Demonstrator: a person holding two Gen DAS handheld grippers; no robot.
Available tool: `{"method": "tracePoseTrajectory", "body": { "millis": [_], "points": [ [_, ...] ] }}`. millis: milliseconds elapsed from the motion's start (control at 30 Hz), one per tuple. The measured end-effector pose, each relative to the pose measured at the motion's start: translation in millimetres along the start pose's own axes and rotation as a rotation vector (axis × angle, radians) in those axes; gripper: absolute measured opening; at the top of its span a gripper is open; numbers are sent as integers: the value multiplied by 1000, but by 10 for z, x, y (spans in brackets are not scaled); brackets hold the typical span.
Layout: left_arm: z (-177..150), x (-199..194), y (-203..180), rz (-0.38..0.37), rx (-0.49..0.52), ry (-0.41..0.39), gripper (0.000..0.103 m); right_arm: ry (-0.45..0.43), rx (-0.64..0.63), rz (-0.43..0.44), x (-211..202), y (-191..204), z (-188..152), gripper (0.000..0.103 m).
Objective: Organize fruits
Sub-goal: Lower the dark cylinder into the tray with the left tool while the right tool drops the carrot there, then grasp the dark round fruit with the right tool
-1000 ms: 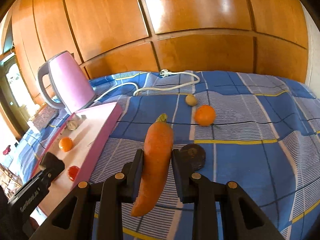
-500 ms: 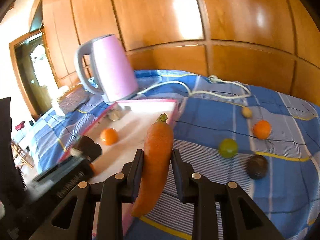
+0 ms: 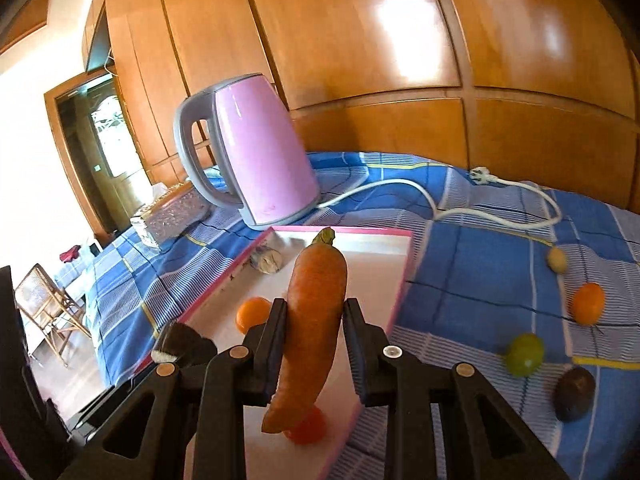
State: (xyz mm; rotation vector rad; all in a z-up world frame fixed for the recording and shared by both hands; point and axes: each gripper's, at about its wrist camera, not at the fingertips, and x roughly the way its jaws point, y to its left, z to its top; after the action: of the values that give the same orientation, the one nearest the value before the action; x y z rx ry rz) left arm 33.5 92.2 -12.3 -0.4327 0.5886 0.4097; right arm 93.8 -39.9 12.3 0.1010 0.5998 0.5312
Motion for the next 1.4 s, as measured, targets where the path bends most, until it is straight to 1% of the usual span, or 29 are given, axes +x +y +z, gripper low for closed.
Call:
{"method": "tracePoseTrajectory", "body": {
  "millis": [67,133,200,233,300,367,433,500,633,733,900,1000,1200,1267,1400],
  "points": [
    [9,18,15,20,-12,-4,35,16,16,35,50,-30,0,30],
    [13,22,18,26,-16,-7,36,24,14,52,78,-29,-3,31],
    [10,25,16,31,-14,-7,44,23,11,62,79,-13,-4,32],
    [10,25,22,41,-17,-8,46,29,16,70,88,-9,-6,34],
    [13,30,50,60,-33,-8,55,34,24,74,92,-11,-10,36],
    [24,37,94,63,-59,-5,60,31,29,64,79,-29,-11,36],
    [16,38,109,72,-66,-4,61,29,45,49,62,-71,-22,36],
    [9,45,95,78,-60,0,66,34,64,28,48,-125,-36,36],
    [4,33,56,61,-41,-4,67,30,95,-23,-8,-233,-56,36],
    [-6,-11,-13,56,-1,-29,71,36,122,-59,-49,-335,-86,36],
    [-34,-95,-152,25,83,-66,71,45,162,-112,-118,-467,-137,36],
    [-43,-117,-188,5,106,-71,71,45,179,-140,-175,-531,-159,36],
    [-76,-176,-332,-73,176,-82,71,31,219,-186,-342,-675,-201,36],
    [-105,-197,-407,-110,215,-78,71,19,246,-202,-438,-759,-225,36],
    [-154,-237,-497,-151,257,-77,71,-10,329,-242,-619,-983,-268,36]
  ]
}}
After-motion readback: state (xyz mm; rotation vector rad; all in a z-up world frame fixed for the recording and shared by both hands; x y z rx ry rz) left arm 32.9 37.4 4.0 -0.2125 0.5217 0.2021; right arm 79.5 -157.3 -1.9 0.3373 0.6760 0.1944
